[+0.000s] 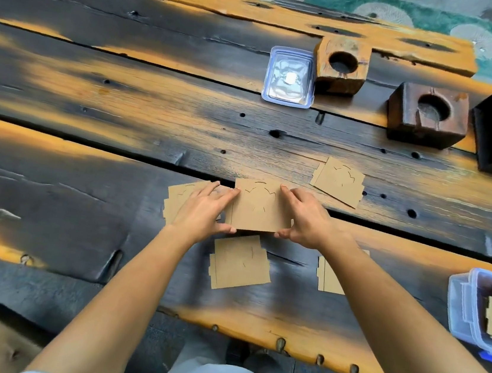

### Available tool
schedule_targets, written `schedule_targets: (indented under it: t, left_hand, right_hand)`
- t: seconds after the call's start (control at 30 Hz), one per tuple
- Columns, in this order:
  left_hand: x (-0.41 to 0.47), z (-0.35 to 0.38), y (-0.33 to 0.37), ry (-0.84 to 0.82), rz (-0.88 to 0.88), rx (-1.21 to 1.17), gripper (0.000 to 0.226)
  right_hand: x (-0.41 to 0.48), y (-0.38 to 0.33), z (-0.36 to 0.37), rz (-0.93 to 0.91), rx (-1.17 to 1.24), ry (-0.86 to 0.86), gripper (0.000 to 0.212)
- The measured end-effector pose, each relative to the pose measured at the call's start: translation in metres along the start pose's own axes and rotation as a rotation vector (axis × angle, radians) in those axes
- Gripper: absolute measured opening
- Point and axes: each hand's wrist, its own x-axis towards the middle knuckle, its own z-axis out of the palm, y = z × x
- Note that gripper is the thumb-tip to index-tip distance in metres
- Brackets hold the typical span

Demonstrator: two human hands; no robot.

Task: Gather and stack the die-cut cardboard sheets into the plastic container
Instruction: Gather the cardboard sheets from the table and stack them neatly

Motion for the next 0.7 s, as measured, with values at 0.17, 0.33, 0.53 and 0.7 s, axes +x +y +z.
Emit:
schedule_targets:
  t: [0.17,0.33,0.53,0.7]
  left_hand:
    - [-0.033,0.016,0.009,0.023,-0.066,-0.007,0.095]
    - [-0.062,0.041,0.011,-0.005,-0.130,-0.021,0.097]
    - [-0.086,0.071,0.011,-0.064,-0.173,-0.009,0.099]
    - [-0.093,0.089,0.007,-0.092,-0.188,-0.029,0.100]
  right_hand:
    - [-0.011,-0.006,0.012,-0.070,-0.004,-0.052,0.121]
    - [-0.023,-0.015,0.031,-0.131,-0.002,-0.106,0.119]
    - [-0.032,-0.023,0.052,-0.133,0.015,-0.176,0.122]
    - [-0.036,-0.025,0.069,-0.103,0.032,-0.206,0.125]
